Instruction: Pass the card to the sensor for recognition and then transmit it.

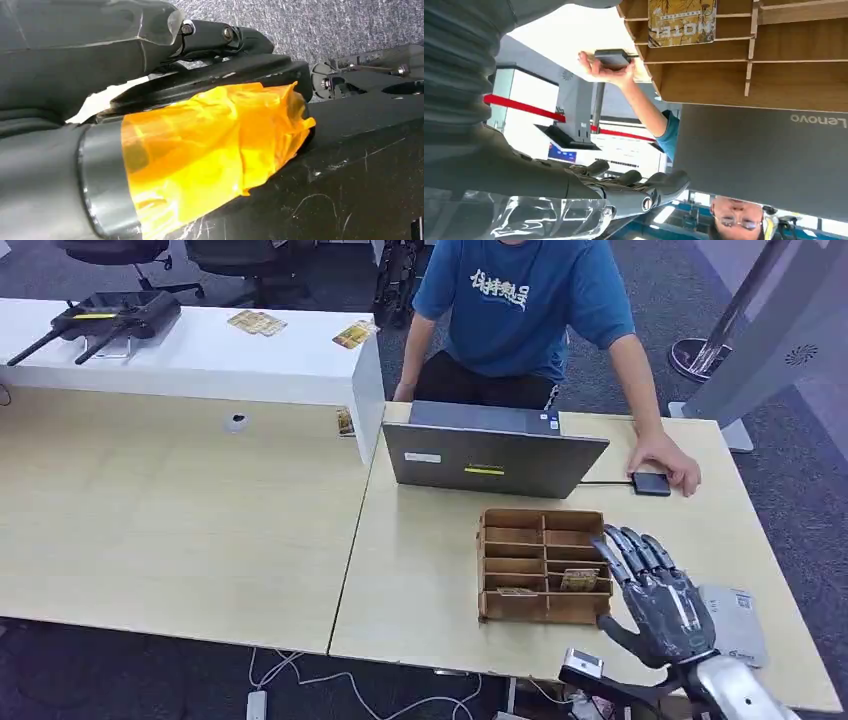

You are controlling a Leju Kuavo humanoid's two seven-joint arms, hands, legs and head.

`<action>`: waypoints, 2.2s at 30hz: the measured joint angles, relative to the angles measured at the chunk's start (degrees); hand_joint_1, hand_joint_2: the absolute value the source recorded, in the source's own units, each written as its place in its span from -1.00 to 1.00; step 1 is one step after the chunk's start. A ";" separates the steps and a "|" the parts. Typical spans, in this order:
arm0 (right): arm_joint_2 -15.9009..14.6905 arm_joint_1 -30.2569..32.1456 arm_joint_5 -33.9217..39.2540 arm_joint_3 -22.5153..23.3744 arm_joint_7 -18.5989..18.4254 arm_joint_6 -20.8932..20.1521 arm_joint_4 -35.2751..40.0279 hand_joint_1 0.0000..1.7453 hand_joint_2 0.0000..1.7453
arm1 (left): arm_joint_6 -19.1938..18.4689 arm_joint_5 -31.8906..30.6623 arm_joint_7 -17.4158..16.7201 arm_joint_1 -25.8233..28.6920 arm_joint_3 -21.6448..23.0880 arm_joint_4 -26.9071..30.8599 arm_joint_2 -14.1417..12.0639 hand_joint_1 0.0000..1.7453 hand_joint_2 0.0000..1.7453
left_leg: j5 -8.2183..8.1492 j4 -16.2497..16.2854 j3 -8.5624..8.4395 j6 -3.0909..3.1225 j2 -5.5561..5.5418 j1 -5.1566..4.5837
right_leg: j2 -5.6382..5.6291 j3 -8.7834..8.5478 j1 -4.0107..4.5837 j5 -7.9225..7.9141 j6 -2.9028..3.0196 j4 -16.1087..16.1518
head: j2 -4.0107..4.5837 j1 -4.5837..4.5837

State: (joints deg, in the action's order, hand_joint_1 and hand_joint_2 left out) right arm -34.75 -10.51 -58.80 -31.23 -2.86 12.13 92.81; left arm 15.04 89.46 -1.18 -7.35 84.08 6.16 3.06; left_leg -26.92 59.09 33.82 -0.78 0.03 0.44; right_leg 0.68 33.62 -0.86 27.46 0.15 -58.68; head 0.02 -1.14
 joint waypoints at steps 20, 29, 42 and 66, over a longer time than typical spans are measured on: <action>11.48 15.06 -9.44 -2.86 -6.74 13.54 2.05 -1.00 1.00 | 0.26 0.00 0.57 0.16 -0.09 0.00 0.17 -1.00 -1.00 | -0.07 -0.06 -0.01 -0.03 -0.01 0.04 | 0.01 0.00 0.05 0.12 0.04 0.00 | 0.00 -0.02; 17.71 16.80 -11.94 -7.37 -11.59 18.08 0.59 -1.00 1.00 | 0.28 0.00 0.61 0.20 -0.42 0.00 0.20 -1.00 -1.00 | -0.07 -0.05 0.00 -0.03 0.00 0.04 | 0.01 -0.01 0.02 0.12 0.03 0.00 | 0.00 -0.02; 22.78 15.44 -12.48 -10.12 -11.21 20.57 -3.22 -1.00 1.00 | 0.26 -0.15 0.57 0.19 -0.44 0.00 0.17 -1.00 -1.00 | -0.07 -0.05 -0.01 -0.03 -0.01 0.03 | 0.01 -0.02 0.02 0.12 0.03 0.00 | 0.00 0.00; 26.43 9.81 -15.91 -9.90 -8.07 20.50 -10.25 -1.00 1.00 | 0.13 -1.55 -0.09 0.10 -0.44 0.00 0.17 -1.00 -1.00 | -0.06 -0.05 -0.03 -0.03 0.00 0.02 | 0.00 -0.03 0.02 0.12 0.03 0.00 | 0.00 -0.02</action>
State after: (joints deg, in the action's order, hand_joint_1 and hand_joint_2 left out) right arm -8.33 -0.69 -74.71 -41.13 -10.93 32.63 82.55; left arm 15.17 87.91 -1.27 -7.24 83.65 6.16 3.23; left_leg -26.99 59.03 33.80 -0.81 0.03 0.46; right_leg 0.68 33.59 -0.85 27.57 0.18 -58.68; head 0.02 -1.16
